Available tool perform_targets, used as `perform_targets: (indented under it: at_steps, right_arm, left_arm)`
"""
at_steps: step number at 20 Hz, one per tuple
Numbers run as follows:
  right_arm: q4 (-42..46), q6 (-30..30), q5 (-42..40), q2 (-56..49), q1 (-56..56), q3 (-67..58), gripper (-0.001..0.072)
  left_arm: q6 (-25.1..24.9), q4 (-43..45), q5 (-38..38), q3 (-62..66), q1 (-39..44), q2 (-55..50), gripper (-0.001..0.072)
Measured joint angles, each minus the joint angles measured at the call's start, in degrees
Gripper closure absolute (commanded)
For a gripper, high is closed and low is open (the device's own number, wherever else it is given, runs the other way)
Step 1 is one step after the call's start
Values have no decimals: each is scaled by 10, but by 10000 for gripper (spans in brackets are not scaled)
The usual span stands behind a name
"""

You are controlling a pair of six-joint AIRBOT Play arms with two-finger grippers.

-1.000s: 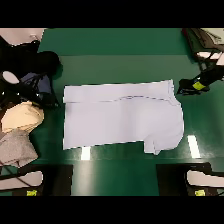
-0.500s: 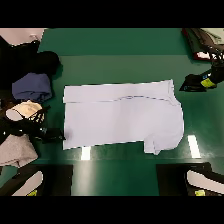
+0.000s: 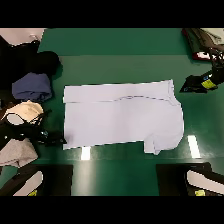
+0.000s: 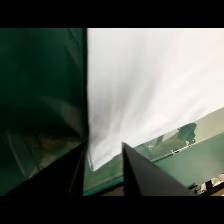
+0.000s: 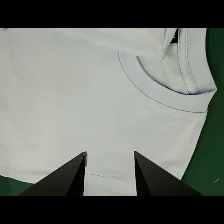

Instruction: Fold the shirts.

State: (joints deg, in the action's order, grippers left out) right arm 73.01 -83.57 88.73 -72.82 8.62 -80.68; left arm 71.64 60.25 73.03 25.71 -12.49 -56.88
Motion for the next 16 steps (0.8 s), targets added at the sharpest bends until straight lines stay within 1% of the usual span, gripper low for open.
perform_targets:
  at_steps: [1,2,6,10,13,16]
  right_arm:
    - [0,0,0,0,0,0,358]
    - [0,0,1,0,0,0,358]
    - [0,0,12,0,0,0,358]
    - [5,0,51,13,10,19,358]
    - [6,-1,59,57,44,97,358]
    - [6,-9,58,119,101,223,358]
  left_arm:
    - [0,-1,-1,0,0,0,509]
    - [0,-2,-4,-1,0,0,681]
    - [-3,-7,-10,-1,0,0,686]
    - [-8,-14,3,27,0,2,686]
    - [-10,-18,25,75,0,7,686]
    - [-11,-23,39,115,0,8,686]
